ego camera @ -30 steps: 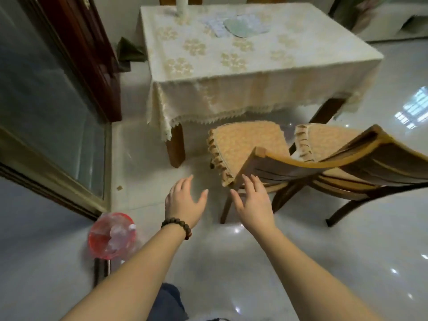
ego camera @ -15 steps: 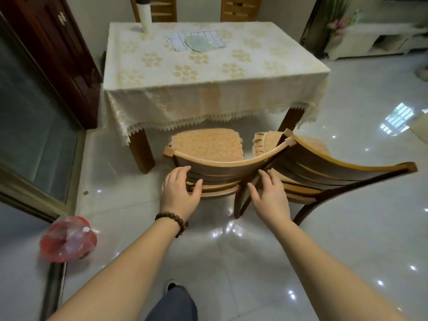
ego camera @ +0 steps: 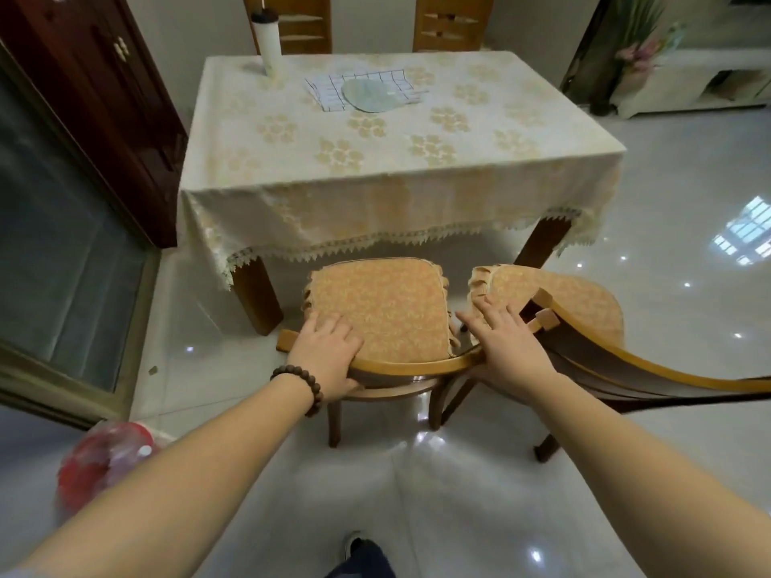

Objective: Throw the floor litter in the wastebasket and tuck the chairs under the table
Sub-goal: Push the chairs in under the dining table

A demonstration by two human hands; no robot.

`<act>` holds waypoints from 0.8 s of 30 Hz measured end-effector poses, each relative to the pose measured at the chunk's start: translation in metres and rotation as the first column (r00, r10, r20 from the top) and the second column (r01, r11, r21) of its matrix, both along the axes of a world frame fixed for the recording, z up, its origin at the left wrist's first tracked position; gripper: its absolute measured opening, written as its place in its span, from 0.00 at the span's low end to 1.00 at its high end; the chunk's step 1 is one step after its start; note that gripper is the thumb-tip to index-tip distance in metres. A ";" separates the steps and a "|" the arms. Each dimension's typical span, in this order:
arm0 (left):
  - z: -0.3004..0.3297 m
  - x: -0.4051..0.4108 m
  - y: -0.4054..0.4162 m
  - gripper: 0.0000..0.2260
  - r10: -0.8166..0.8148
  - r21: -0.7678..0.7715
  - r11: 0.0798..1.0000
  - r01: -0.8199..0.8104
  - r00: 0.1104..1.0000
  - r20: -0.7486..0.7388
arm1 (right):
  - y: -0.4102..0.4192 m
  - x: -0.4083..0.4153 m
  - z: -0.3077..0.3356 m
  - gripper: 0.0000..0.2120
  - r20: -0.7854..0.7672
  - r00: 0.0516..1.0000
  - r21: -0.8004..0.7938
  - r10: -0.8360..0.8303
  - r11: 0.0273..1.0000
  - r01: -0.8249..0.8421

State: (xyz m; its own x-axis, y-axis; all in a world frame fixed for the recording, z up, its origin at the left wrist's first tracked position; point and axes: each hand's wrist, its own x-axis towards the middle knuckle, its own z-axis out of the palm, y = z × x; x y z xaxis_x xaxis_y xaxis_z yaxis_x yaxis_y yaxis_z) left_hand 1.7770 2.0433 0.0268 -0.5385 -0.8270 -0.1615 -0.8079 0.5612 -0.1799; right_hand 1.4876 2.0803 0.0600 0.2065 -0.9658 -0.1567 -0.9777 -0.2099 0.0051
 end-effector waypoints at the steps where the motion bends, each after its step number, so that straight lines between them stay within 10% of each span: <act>1: 0.000 -0.005 -0.004 0.32 -0.016 0.011 1.000 0.016 1.000 0.001 | -0.006 -0.003 -0.001 0.45 -0.028 0.999 0.035 0.038 0.999 -0.037; 11: 0.011 -0.016 -0.006 0.16 0.072 0.129 0.988 -0.082 0.994 0.081 | -0.021 -0.014 -0.005 0.09 -0.084 0.969 0.120 0.233 0.968 -0.222; 24: 0.006 0.032 0.004 0.18 0.237 0.050 0.970 -0.237 0.971 0.015 | -0.073 0.028 0.019 0.07 -0.095 0.854 0.166 0.512 0.854 -0.494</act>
State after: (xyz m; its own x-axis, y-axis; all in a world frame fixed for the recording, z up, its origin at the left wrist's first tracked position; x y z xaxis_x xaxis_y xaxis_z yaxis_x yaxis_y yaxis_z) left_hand 1.8087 2.0475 0.0331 -0.3264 -0.9215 -0.2107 -0.9177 0.3623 -0.1632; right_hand 1.5151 2.0070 0.0789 0.6271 -0.7038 -0.3340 -0.7302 -0.6803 0.0626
